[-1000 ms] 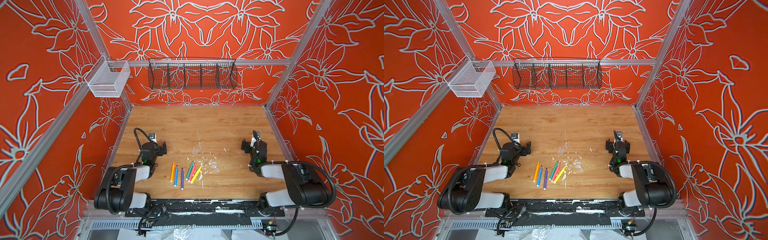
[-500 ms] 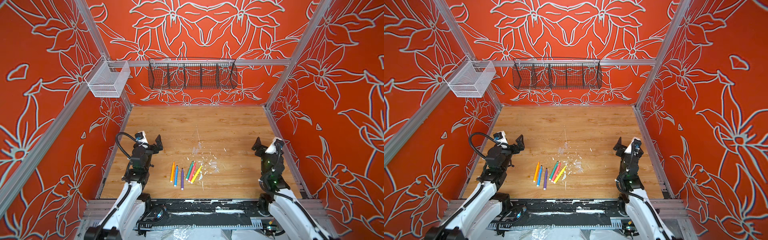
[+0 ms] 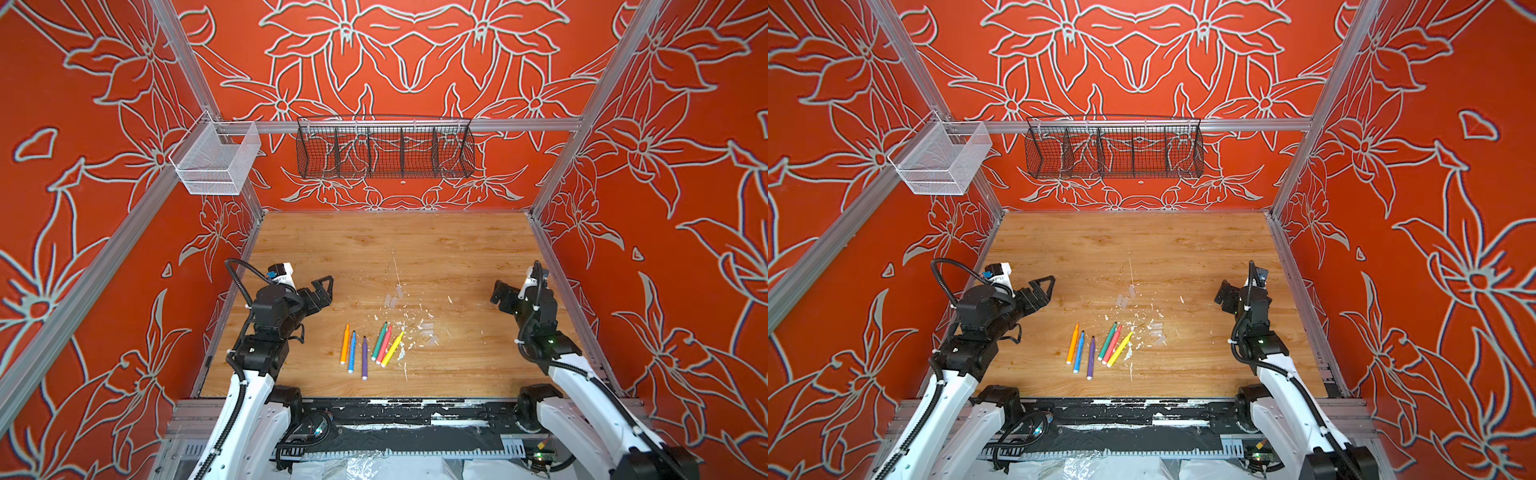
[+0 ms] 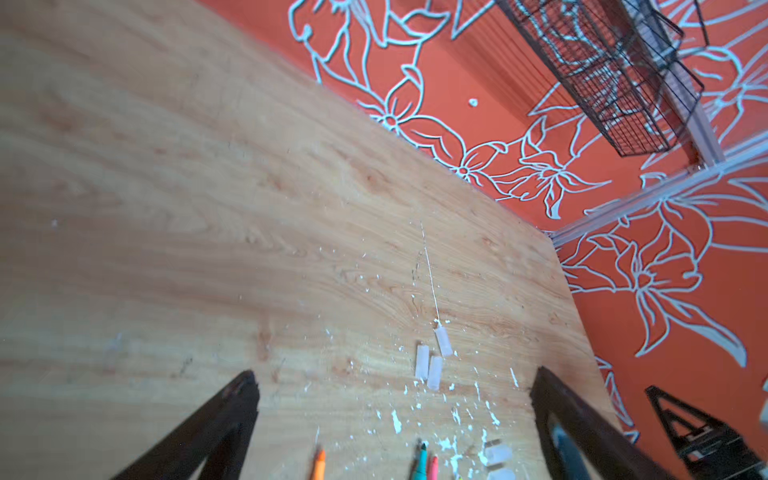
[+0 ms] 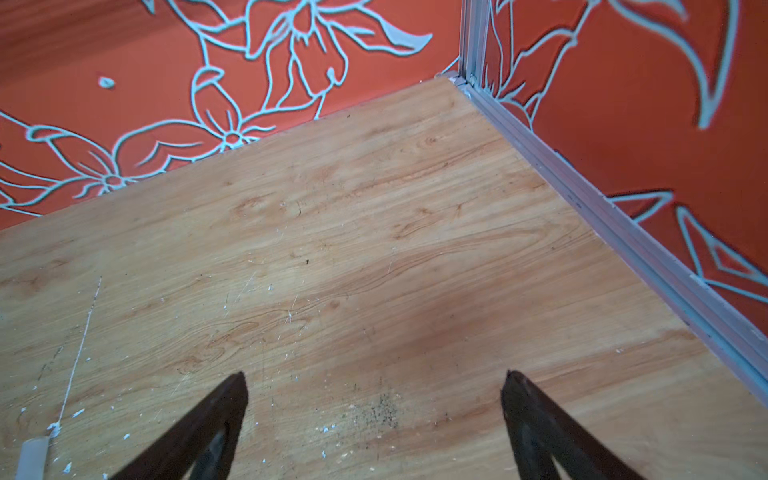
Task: Insert the pens into the pen caps
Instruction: 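Reach the left gripper over the markers toward the yellow highlighter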
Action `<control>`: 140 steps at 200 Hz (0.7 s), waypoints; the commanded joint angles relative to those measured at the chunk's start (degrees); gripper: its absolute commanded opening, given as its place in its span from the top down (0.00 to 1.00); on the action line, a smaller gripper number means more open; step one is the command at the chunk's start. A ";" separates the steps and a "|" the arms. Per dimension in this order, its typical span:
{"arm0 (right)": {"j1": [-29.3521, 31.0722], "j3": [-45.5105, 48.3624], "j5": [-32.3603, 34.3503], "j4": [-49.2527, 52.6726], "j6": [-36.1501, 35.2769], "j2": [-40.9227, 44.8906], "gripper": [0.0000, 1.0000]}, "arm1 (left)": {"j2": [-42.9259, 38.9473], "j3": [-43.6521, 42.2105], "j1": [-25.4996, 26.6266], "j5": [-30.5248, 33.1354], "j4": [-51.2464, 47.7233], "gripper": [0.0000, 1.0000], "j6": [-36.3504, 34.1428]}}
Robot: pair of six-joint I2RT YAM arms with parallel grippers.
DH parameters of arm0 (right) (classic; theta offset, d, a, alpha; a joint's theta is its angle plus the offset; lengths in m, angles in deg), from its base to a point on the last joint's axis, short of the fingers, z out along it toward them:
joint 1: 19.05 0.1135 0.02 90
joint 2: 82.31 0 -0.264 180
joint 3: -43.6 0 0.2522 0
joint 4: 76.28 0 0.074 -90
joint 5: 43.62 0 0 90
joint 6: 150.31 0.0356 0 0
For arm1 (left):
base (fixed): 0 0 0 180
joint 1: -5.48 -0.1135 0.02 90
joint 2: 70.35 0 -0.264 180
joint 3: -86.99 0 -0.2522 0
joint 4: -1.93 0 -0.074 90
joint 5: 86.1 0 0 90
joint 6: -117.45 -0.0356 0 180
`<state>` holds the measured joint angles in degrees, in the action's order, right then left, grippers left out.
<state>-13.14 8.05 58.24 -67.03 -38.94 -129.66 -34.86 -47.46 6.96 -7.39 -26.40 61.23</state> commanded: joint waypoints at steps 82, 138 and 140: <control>-0.41 3.76 4.76 -1.60 8.41 2.58 0.03 | 1.96 -0.75 0.11 -19.07 -1.97 0.01 0.42; -0.03 1.88 -3.96 -4.43 5.70 -2.80 0.02 | -3.45 -5.63 9.20 -14.20 -2.13 0.00 1.60; 0.02 1.80 -3.44 -4.16 5.86 -2.87 0.02 | -3.46 -5.43 10.16 -12.90 -2.66 0.01 1.45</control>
<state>-13.34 11.25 58.22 -69.69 -32.86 -130.95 -36.22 -54.50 10.45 -24.44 -27.58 63.42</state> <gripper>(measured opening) 0.975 0.996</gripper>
